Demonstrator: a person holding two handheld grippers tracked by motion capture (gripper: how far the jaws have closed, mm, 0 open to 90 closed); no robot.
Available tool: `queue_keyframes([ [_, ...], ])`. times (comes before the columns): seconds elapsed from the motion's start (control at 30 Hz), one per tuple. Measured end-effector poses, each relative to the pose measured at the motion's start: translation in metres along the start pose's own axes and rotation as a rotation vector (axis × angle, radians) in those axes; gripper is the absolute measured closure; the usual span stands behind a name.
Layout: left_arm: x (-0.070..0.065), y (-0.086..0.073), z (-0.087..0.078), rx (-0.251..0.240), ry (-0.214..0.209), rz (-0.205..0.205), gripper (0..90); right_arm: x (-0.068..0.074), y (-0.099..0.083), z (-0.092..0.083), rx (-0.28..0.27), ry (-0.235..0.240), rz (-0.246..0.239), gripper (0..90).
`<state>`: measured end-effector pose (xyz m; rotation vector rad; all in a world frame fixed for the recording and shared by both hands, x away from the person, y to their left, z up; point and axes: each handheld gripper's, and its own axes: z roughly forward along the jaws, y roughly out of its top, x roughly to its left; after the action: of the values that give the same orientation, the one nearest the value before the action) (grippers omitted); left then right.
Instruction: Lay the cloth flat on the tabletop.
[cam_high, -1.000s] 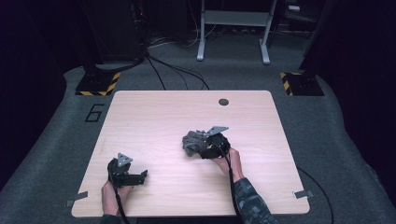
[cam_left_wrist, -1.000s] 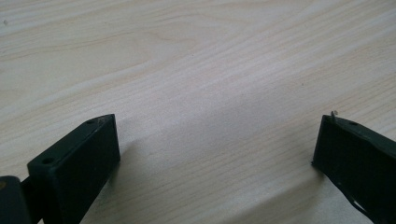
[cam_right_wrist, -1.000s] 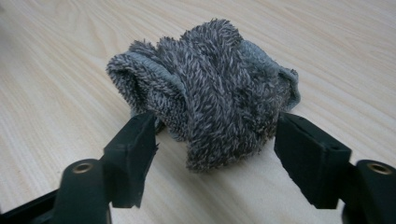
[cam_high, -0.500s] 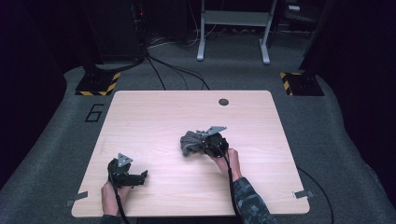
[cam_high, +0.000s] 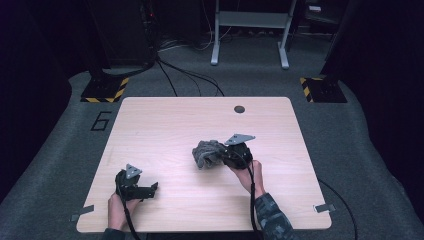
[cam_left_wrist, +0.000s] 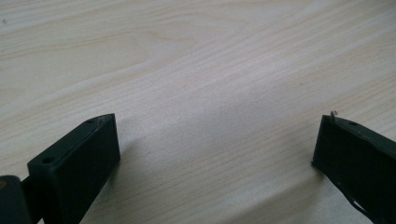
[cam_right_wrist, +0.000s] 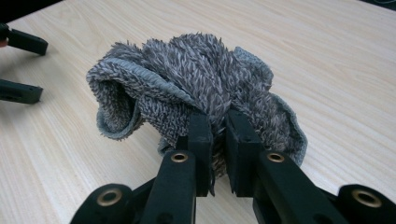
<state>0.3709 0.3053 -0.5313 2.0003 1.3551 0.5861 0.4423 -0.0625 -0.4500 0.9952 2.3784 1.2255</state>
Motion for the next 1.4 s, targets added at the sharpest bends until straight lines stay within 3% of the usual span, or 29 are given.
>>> queue_keyframes([
  [0.17,-0.007,0.003,-0.004,0.001,0.011,-0.017,6.3,0.009,0.001,-0.008,-0.017,-0.005,0.004,81.7],
  [0.23,-0.014,0.004,-0.01,-0.049,-0.04,-0.031,7.2,0.015,0.0,-0.012,-0.015,-0.016,0.008,81.5],
  [0.27,-0.014,0.004,-0.01,-0.049,-0.04,-0.031,8.0,0.018,-0.001,-0.013,-0.013,-0.02,0.013,81.3],
  [0.37,-0.035,0.015,-0.017,-0.103,-0.115,0.004,7.9,0.027,-0.005,-0.013,0.006,-0.028,0.014,79.7],
  [0.43,-0.047,0.02,-0.015,-0.12,-0.142,0.045,7.0,0.032,-0.011,-0.005,0.043,-0.038,-0.003,77.7],
  [0.57,-0.067,0.028,-0.001,-0.103,-0.201,0.099,6.9,0.029,-0.026,0.014,0.111,-0.029,-0.018,65.4],
  [0.67,-0.082,0.034,0.003,-0.094,-0.23,0.163,7.5,0.03,-0.028,0.008,0.079,-0.039,-0.009,55.2],
  [0.7,-0.087,0.036,0.005,-0.101,-0.24,0.168,7.5,0.031,-0.029,0.004,0.06,-0.044,-0.016,51.4],
  [0.8,-0.101,0.043,0.007,-0.11,-0.27,0.209,9.0,0.03,-0.031,-0.006,0.039,-0.056,-0.031,49.9],
  [0.9,-0.108,0.048,0.015,-0.113,-0.299,0.226,13.7,0.025,-0.036,-0.006,0.071,-0.048,-0.015,48.6],
  [0.97,-0.112,0.049,0.021,-0.132,-0.31,0.207,15.7,0.023,-0.04,0.001,0.094,-0.049,-0.011,47.2],
  [1.03,-0.112,0.05,0.023,-0.134,-0.313,0.202,20.8,0.024,-0.042,0.005,0.101,-0.053,-0.012,46.4],
  [1.1,-0.114,0.05,0.026,-0.146,-0.323,0.191,23.5,0.027,-0.047,0.016,0.122,-0.078,-0.036,53.8],
  [1.27,-0.114,0.051,0.03,-0.171,-0.309,0.174,57.8,0.024,-0.047,0.019,0.106,-0.087,-0.028,76.2],
  [1.33,-0.113,0.05,0.03,-0.171,-0.305,0.172,70.0,0.023,-0.047,0.016,0.099,-0.101,-0.026,79.3],
  [1.4,-0.112,0.051,0.03,-0.172,-0.289,0.173,75.7,0.021,-0.046,0.012,0.099,-0.11,-0.02,80.2],
])
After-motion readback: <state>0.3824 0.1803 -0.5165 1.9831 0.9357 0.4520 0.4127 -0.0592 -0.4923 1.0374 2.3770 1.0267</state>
